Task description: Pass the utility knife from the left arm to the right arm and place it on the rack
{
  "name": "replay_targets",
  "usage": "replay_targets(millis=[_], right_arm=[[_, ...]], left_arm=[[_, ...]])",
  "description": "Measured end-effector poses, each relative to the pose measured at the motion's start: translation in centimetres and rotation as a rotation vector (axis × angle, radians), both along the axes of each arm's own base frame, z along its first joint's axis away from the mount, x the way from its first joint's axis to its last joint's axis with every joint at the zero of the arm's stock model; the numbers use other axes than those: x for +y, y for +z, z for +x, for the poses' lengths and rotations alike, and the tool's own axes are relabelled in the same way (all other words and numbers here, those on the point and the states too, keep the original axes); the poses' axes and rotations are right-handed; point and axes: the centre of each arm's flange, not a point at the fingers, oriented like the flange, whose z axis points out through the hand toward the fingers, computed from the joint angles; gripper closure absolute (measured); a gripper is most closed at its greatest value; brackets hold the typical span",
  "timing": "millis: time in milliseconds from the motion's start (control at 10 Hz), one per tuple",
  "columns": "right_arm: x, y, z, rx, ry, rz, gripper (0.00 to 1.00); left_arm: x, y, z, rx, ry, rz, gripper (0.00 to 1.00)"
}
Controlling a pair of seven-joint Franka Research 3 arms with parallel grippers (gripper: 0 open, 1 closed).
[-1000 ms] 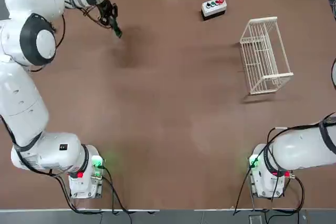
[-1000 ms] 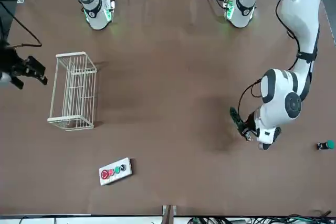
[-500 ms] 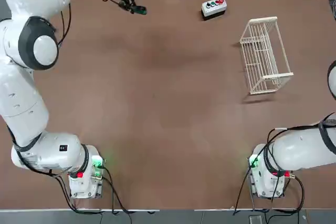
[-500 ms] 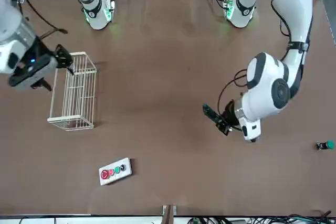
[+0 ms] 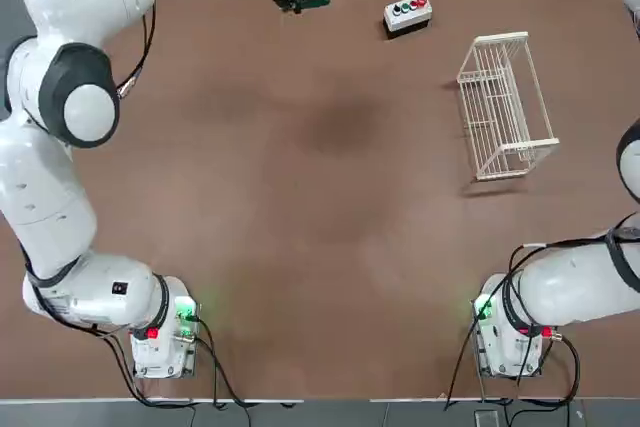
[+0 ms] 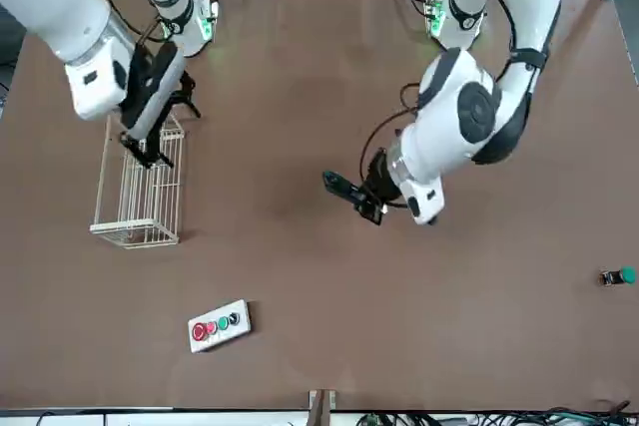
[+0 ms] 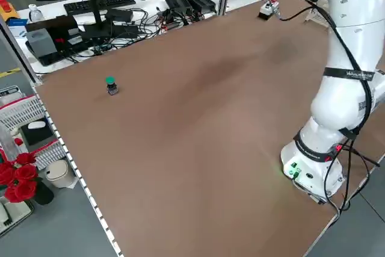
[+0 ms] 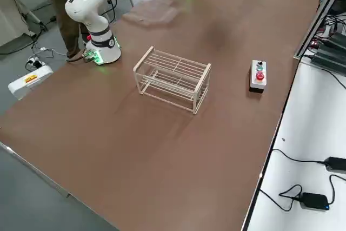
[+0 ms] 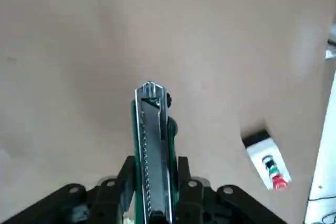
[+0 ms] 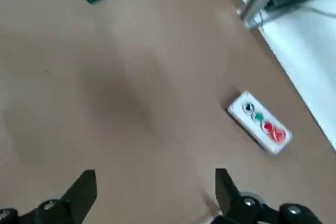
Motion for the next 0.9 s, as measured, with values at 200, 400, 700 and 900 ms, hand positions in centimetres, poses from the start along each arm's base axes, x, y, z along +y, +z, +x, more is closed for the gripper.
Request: replay_targets(millis=[200,400,700,900], right_arm=[[5.7,-0.3,-1.5,-0.042,0.089,0.036,0.0],[9.6,-0.4,-2.4,-0.057,0.104,0.025,0.0],[13.3,-1.8,-2.6,-0.043,0.047,-0.042,0.0],[14.6,-3.1,-2.2,-0.005,0.019,-0.103,0.0]], left_arm=[[-2.7,0.3,-1.8,0.042,-0.007,-0.041,0.64],[-5.1,1.2,-3.5,0.054,-0.023,-0.064,0.64],[-7.0,2.1,-5.1,0.064,-0.045,-0.079,0.64],[-7.3,2.5,-5.7,0.084,-0.065,-0.071,0.64]])
